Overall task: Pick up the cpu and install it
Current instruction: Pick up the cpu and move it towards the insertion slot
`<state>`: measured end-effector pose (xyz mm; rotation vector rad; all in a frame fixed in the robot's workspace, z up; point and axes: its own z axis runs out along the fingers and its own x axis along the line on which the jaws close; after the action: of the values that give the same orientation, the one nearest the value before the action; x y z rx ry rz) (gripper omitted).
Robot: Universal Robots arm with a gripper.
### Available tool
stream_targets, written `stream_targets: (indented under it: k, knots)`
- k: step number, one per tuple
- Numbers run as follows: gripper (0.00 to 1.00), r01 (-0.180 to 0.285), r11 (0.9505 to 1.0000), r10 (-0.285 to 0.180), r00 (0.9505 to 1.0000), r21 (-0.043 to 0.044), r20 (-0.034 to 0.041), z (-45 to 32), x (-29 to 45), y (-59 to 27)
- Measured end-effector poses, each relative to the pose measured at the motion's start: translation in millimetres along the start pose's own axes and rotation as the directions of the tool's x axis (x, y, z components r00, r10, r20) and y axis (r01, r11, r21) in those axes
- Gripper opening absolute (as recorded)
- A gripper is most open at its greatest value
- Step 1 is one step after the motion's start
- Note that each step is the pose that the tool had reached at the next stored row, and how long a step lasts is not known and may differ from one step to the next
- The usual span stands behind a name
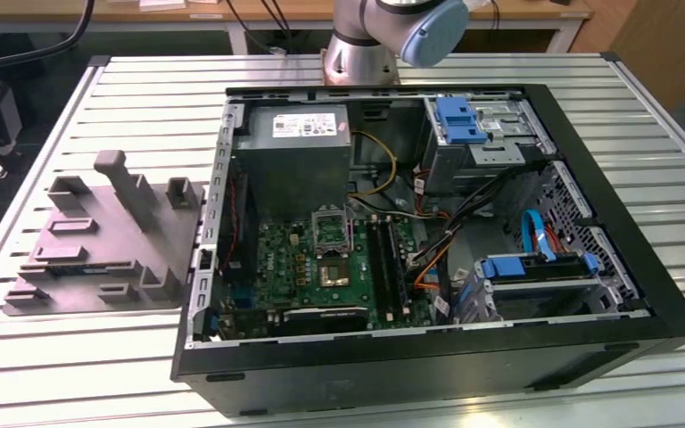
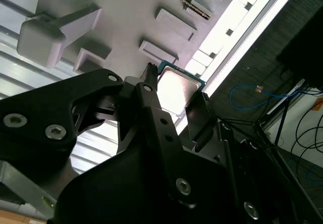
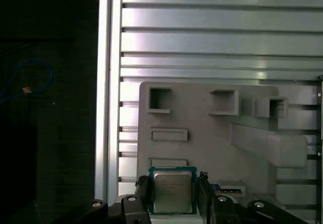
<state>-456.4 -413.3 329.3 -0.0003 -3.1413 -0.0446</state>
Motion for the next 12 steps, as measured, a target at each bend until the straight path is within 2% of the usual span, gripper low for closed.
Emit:
stream_targets:
  k: [12]
  knots:
    - [0.47, 0.000, 1.0000, 0.000, 1.0000, 0.0000, 0.0000, -4.6, 0.0, 0.1]
